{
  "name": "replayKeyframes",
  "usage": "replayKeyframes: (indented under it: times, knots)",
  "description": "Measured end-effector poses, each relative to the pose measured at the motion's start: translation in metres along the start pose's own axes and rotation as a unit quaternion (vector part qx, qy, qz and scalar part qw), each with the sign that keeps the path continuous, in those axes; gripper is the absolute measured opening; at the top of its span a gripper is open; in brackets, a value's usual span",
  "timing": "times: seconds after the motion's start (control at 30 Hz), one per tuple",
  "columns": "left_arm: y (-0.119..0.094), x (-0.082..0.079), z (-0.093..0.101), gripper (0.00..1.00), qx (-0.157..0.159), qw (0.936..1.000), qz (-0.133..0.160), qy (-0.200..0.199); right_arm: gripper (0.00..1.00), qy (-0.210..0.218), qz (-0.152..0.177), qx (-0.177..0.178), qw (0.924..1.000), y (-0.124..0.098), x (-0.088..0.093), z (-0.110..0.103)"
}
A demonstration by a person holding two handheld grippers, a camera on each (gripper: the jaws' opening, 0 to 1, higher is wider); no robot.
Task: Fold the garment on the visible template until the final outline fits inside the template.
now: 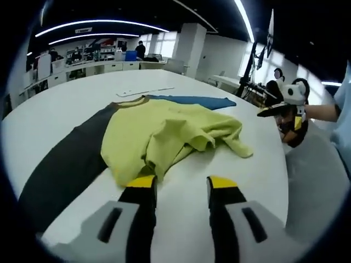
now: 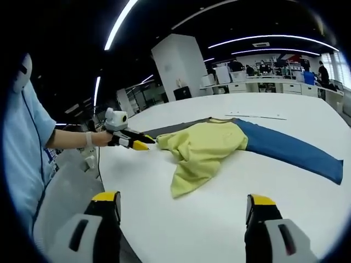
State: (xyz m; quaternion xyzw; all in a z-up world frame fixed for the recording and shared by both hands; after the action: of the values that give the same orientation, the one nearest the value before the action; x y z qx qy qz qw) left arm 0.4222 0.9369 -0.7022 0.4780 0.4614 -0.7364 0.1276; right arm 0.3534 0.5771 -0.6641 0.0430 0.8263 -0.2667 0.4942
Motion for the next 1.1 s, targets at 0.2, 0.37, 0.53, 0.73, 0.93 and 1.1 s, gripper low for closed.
replayKeyframes:
  times: [0.2, 0.37, 0.53, 0.73, 0.93, 1.1]
  knots:
    - [0.014, 0.001, -0.009, 0.28, -0.02, 0.9997, -0.011, -0.014, 0.93, 0.005, -0.006, -0.005, 1.0, 0.002, 0.004, -0.002]
    - [0.022, 0.001, -0.011, 0.23, -0.027, 0.9993, -0.013, -0.023, 0.93, 0.009, -0.012, -0.009, 0.9999, 0.006, 0.007, -0.004]
    - [0.023, 0.0, -0.01, 0.1, -0.03, 0.9989, -0.011, -0.034, 0.93, 0.011, -0.013, -0.01, 0.9998, 0.007, 0.008, -0.005]
    - [0.023, 0.003, -0.013, 0.02, -0.037, 0.9978, -0.011, -0.054, 0.91, 0.013, -0.019, -0.01, 0.9997, 0.01, 0.01, -0.005]
    - [0.019, 0.003, -0.009, 0.0, -0.034, 0.9984, -0.014, -0.043, 0.82, 0.017, -0.025, -0.028, 0.9991, 0.025, 0.01, -0.01]
    - [0.015, 0.002, -0.004, 0.0, -0.028, 0.9992, -0.016, -0.024, 0.78, -0.008, -0.045, -0.026, 0.9986, 0.037, 0.009, -0.011]
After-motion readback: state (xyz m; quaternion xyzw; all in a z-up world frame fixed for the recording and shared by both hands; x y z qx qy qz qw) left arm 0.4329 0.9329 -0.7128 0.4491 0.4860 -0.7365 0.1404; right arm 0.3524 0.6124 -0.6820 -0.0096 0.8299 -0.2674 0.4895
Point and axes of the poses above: the point that each gripper's makers call its tool centre point, and the gripper's own axes: y roughly forward along the fingers, z roughly to its right, x roughly out of its underside, the point moved 7 cm from there along -y, roughly backward along the fingers, and after that the axes turned 9 degrees about -x, right-handed, at the moved point
